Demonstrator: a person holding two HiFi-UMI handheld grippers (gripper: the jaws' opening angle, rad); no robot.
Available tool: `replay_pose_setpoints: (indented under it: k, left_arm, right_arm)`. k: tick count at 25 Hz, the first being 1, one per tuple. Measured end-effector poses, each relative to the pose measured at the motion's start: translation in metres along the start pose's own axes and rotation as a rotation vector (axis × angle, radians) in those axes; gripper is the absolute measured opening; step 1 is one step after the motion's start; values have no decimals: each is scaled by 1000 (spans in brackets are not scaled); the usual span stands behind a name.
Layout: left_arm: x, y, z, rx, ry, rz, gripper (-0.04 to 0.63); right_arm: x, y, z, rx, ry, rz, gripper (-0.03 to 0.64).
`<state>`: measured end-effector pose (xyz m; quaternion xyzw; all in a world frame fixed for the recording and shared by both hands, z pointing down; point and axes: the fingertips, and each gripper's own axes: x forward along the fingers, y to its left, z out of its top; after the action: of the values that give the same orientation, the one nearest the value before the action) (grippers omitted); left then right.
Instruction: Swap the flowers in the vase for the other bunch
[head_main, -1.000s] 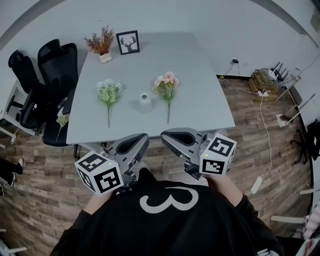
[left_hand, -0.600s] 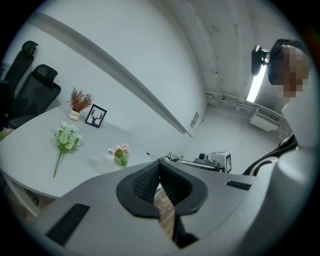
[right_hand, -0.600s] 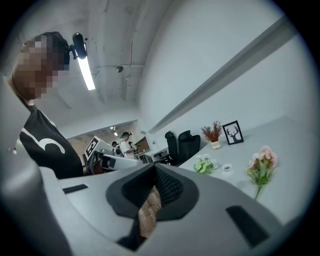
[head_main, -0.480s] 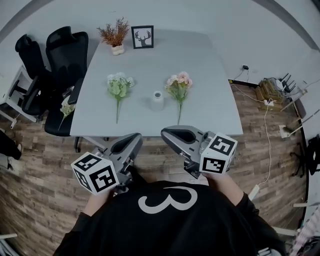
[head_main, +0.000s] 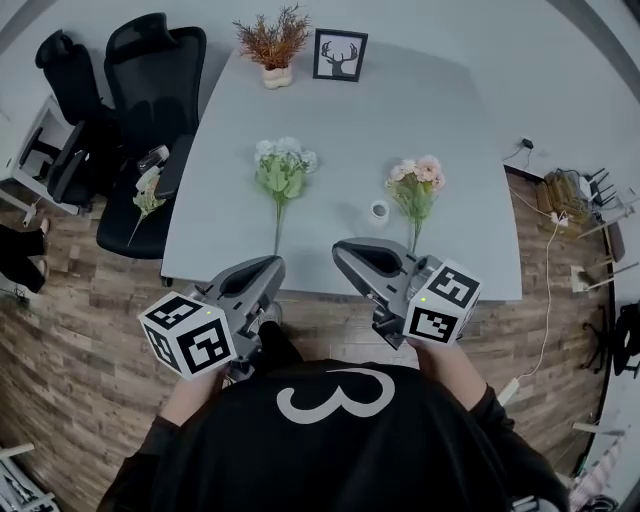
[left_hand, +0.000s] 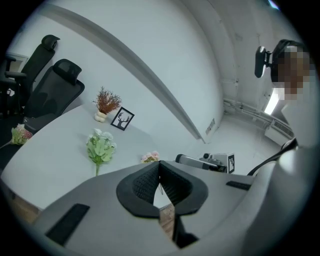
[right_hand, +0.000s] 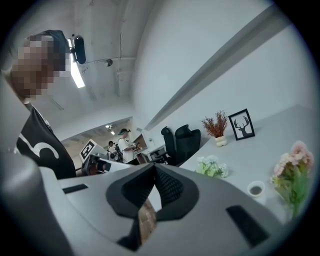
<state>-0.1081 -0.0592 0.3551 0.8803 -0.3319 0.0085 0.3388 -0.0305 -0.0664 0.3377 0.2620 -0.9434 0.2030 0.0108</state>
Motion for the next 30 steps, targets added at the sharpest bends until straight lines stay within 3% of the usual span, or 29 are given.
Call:
replay_pose_setpoints:
  k: [7,12,23,24,27,30]
  left_arm:
    - [10,58,68,38,14,-31,11]
    - [13,100,95,55,49,-35,11]
    - [40,168,118,14,131,-84,11]
    - [42,173,119,10,134,-87,11]
    - [48,186,119,-9,147,-97,11]
    - [53,193,119,-18,168,-119,11]
  right_arm:
    - [67,-40,30,51,-48,-53,9]
    - [100,-83,36,103,-55,-199,11]
    - [144,-136,19,140,-1,-357,20]
    - [145,-140,16,135,9,-379,37]
    - [153,-152,4,135,69,-423,178]
    - [160,-165,-9,126,126,-478,259]
